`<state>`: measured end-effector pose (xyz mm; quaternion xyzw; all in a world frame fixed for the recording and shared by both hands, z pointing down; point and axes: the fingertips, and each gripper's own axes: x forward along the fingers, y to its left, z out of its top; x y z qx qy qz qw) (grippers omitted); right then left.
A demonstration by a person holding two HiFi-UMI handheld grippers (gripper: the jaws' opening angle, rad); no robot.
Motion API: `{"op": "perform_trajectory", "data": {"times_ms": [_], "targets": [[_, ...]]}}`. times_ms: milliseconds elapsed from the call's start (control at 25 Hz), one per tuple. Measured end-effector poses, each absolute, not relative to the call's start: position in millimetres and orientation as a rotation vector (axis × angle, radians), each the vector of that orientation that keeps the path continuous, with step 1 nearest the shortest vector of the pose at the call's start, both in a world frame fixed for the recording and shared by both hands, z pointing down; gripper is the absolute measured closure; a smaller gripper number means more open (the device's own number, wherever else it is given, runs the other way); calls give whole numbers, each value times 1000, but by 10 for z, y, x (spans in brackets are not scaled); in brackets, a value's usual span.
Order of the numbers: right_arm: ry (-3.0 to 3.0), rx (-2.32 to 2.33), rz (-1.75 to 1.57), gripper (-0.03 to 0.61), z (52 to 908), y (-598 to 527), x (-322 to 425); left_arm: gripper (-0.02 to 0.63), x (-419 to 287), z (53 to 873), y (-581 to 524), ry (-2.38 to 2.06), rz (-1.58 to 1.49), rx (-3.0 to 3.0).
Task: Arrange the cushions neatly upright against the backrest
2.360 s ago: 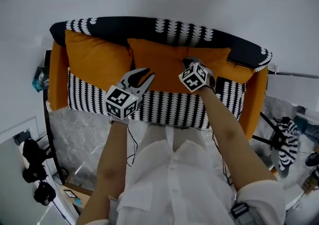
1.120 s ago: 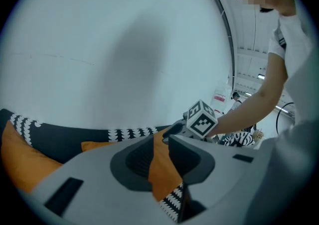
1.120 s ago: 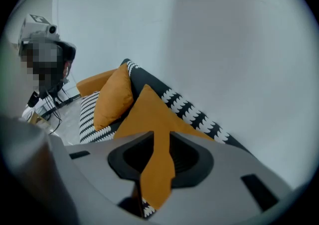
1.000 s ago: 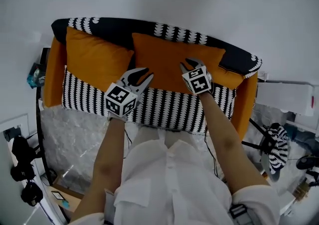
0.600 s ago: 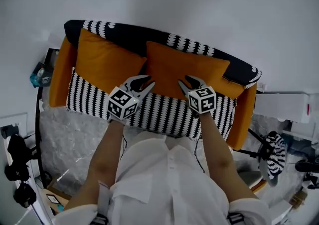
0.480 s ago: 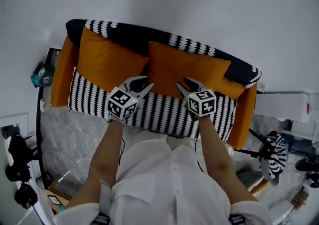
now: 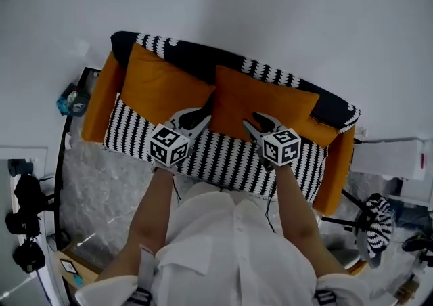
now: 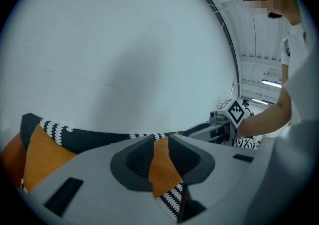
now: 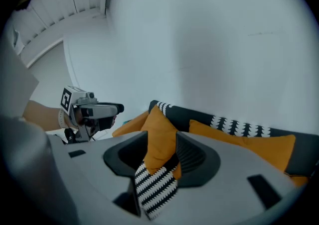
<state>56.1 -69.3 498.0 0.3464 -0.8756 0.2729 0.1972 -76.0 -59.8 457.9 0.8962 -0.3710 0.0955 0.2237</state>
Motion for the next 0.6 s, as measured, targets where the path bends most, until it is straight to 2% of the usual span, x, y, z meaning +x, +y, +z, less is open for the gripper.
{"op": "perform_trajectory", "data": {"times_ms": [280,600], "targets": [[-2569,803,750,393,4793,-566,108,508,-1248,4305,-252,-1213,285,2421],[-2581,615,736,388,4789,-444,-463,489,-1888,4348,19,-1367,272,2321]]}}
